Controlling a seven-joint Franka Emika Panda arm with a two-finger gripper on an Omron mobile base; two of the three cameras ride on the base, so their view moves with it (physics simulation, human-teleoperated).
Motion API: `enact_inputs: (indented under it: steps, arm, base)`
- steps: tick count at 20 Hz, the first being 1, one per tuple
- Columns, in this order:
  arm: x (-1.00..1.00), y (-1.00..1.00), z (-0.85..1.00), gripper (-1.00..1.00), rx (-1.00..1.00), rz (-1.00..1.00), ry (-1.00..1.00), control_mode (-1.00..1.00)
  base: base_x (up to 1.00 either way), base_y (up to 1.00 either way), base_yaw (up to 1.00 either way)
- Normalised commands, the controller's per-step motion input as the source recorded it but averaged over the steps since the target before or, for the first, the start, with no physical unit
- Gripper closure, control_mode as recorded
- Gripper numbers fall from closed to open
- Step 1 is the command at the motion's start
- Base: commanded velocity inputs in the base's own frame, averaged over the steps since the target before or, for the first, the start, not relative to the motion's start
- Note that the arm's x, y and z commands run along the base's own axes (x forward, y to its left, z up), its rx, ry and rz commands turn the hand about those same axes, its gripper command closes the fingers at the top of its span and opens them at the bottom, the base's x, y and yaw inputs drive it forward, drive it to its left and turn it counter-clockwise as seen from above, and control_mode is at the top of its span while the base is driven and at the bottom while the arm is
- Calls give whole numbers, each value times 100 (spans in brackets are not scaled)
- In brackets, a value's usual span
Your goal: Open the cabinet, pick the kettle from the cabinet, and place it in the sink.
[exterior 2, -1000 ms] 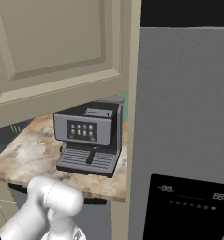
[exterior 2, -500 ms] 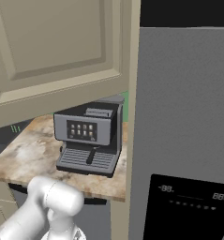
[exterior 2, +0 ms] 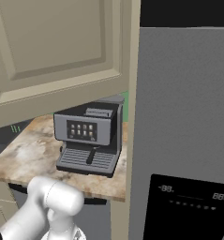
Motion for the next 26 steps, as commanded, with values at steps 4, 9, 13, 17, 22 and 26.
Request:
enact_inputs:
  steps: [4, 9, 13, 17, 22, 26]
  arm:
    - [-19, -25, 0, -100, 2, 0, 0, -100]
    - [-26, -26, 0, -100, 2, -3, 0, -100]
    - [-29, -16, 0, -100, 0, -12, 1, -100]
    - [-25, -23, 1, -100, 0, -11, 0, -100]
    - [-24, -40, 3, -100, 0, -8, 2, -100]
    - [-27, -44, 0, -100, 0, -7, 3, -100]
  base:
    - [0, 0, 0]
    - [0, 0, 0]
    - [0, 0, 0]
    - [0, 0, 0]
    - [0, 0, 0]
    - [0, 0, 0]
